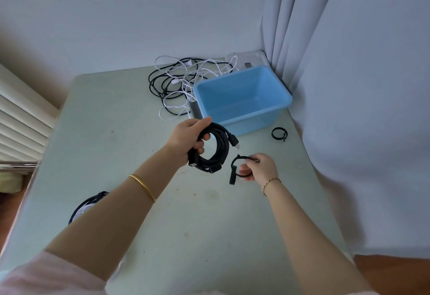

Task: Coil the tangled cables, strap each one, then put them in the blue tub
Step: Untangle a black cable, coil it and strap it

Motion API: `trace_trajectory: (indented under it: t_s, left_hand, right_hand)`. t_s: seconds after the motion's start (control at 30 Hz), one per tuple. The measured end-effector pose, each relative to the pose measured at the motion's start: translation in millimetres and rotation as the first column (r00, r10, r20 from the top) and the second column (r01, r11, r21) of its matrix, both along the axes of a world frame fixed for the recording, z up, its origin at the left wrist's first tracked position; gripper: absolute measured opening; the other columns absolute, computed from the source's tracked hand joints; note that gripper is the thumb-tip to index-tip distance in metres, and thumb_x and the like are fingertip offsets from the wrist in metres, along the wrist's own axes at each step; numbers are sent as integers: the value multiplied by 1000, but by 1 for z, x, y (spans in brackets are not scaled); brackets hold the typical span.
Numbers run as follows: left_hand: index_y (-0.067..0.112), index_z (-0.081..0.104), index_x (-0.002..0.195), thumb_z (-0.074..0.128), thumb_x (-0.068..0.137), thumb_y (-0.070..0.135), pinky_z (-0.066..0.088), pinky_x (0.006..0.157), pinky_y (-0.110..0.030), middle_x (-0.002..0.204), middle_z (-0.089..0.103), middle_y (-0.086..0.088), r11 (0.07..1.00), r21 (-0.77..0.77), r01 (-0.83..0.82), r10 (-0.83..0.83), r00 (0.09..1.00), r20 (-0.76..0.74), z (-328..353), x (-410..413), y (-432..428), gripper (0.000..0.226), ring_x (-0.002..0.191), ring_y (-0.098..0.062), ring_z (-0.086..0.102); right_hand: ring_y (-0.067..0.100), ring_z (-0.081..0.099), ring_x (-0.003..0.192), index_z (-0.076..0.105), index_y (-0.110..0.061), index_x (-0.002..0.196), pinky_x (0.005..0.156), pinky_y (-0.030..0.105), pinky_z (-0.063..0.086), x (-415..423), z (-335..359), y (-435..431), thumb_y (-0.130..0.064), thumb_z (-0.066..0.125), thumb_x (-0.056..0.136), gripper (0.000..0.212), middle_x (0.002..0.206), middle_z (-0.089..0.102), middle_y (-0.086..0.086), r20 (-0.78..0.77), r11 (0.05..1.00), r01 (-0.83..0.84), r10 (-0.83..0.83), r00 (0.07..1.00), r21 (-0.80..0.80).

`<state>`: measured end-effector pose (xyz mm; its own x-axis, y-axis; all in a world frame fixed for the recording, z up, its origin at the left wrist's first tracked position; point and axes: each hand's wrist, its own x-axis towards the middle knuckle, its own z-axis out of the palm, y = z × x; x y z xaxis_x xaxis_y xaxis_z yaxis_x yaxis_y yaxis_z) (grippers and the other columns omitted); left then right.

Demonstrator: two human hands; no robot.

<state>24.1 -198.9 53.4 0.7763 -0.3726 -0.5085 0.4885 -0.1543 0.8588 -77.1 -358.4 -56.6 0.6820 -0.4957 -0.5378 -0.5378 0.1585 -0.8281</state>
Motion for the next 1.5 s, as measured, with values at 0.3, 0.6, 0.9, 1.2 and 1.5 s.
trace_trajectory:
  t_s: [0.3,0.6,0.9,1.2,1.5]
  left_hand:
    - [14,52,86,58,93,32,33,39,-20,59,48,0,1000,-19,-8,8,1000,-9,-3,1,5,21,37,-8,25]
    - [13,54,86,58,93,32,33,39,-20,60,48,-1,999,-32,-34,34,999,-22,-3,0,10,20,37,-8,26]
    - [11,55,91,57,94,31,33,39,-19,61,47,-1,998,-27,-51,50,999,-15,-4,2,14,20,35,-8,25]
    - [12,55,90,57,94,31,34,39,-20,61,47,-1,998,-30,-47,47,999,-16,-3,1,16,20,36,-8,26]
    - [14,53,79,62,90,27,26,38,-19,57,47,-3,926,300,228,-254,966,48,-10,4,30,20,38,-11,24]
  right_hand:
    - [22,66,63,59,-3,101,53,28,56,-3,-3,5,11,46,89,23,89,57,16,80,992,18,-28,996,123]
    - [27,66,57,45,-7,82,61,40,60,4,-8,19,6,58,85,19,77,57,20,89,979,75,-93,992,192]
    - [36,69,64,47,-3,104,55,38,57,10,-6,20,11,30,93,25,88,54,21,94,911,150,-200,975,385]
    - [29,57,100,54,-3,92,82,39,53,7,-3,21,22,25,87,38,106,52,15,130,918,109,-170,977,382]
    - [31,58,105,51,-3,81,88,48,51,12,8,15,24,12,79,47,109,54,20,157,744,253,-433,887,619]
